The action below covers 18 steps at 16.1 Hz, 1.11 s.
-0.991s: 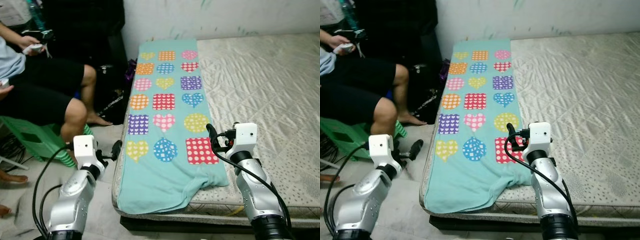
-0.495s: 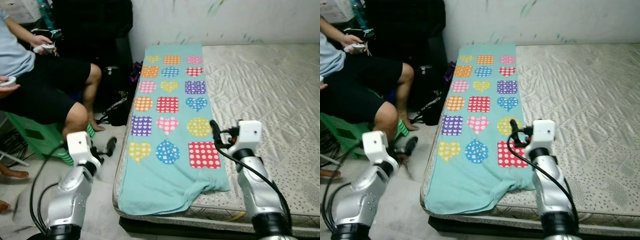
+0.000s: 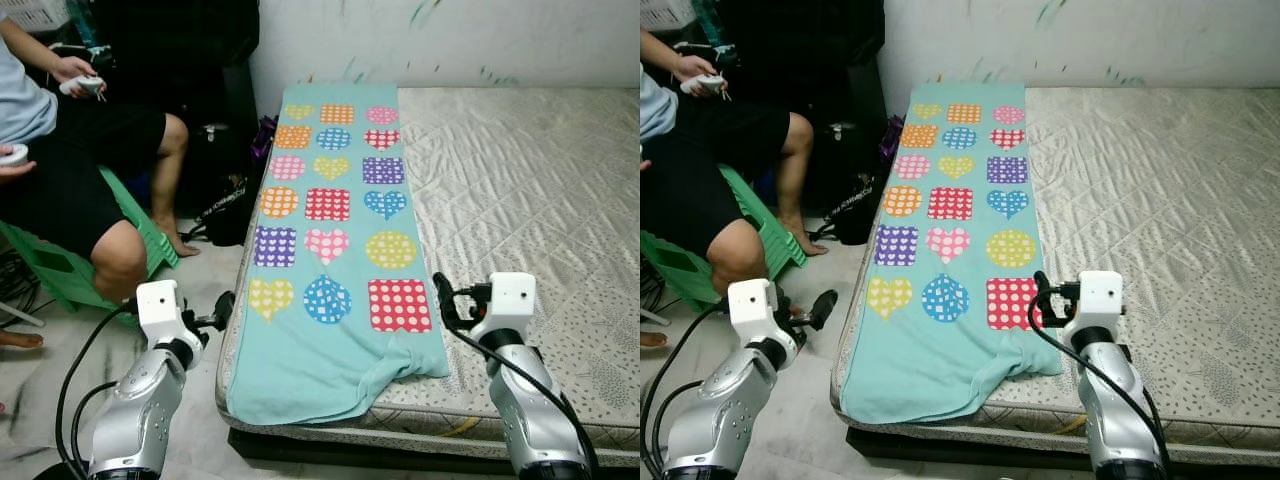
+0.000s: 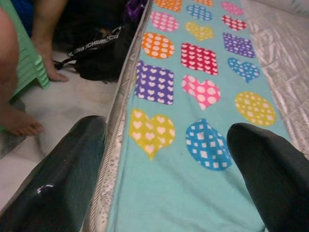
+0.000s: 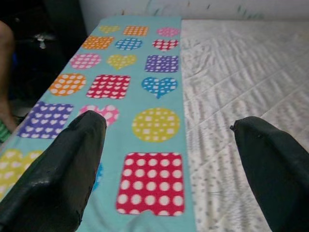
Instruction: Clean up the room
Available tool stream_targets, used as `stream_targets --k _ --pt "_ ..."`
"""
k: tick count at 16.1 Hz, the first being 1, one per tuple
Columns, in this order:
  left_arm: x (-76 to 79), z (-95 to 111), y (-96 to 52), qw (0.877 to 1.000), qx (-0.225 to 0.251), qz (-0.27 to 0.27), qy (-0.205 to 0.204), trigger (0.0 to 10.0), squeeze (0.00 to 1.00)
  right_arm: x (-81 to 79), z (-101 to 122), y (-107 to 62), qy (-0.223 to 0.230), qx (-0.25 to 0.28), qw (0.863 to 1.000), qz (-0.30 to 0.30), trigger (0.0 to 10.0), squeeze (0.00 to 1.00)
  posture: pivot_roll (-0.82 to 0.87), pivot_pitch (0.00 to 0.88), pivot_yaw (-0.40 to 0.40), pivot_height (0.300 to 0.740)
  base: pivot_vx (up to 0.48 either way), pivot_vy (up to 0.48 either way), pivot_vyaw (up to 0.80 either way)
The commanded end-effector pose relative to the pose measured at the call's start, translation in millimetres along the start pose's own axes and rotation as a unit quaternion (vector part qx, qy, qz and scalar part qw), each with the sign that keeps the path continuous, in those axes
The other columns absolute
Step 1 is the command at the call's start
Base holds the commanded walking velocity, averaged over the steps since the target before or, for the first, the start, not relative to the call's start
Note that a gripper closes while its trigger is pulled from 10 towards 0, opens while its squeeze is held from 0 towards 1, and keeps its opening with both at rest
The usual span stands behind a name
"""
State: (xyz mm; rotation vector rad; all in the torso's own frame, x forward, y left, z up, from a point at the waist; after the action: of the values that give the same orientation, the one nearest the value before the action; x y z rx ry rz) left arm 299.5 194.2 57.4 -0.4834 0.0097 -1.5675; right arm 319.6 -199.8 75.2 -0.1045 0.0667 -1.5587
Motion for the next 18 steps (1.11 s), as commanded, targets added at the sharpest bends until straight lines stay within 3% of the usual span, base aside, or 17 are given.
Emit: stream_targets --k 1,5,11,14,18 --pt "-8.0 5 -6.0 1.000 0.007 0.017 0.008 10.0 0.00 -7.8 11 3.9 0.010 0.013 1.000 0.018 10.0 0.00 -0.17 0.129 0.032 0.740 0.000 0.000 0.00" --pt "-12.6 4 -16.9 1.000 0.007 0.011 0.010 10.0 0.00 -6.3 16 -6.4 0.021 0.025 0.999 0.004 10.0 0.00 -0.16 0.184 0.062 0.740 0.000 0.000 0.00" --pt "-12.6 7 -20.7 1.000 0.007 0.014 0.025 10.0 0.00 -8.1 18 -26.9 0.034 0.042 0.999 -0.006 10.0 0.00 -0.16 0.201 0.086 0.740 0.000 0.000 0.00" --pt "-12.3 5 -23.4 0.999 0.010 0.024 0.024 10.0 0.00 -12.8 19 -23.1 0.029 0.037 0.999 0.008 10.0 0.00 -0.15 0.190 0.060 0.740 0.000 0.000 0.00" --pt "-19.5 5 -31.1 0.997 0.029 0.063 -0.018 10.0 0.00 -29.2 22 -7.2 0.017 0.023 0.998 0.061 10.0 0.00 -0.12 0.179 -0.019 0.740 0.000 0.000 0.00"
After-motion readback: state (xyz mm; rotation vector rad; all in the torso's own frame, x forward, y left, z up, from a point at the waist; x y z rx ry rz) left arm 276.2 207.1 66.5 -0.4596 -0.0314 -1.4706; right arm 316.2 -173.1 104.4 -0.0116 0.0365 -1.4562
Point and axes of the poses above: a point about 5 cm out from each wrist's last joint towards the gripper, its own y axis pointing out of the wrist towards the gripper, its own z axis along the axis of the wrist's last joint, x = y × z, the point moved 3 cm from there along y, pointing out of the wrist towards the gripper, and after that the axes turned 2 degrees about -y, right-handed, at the moved point
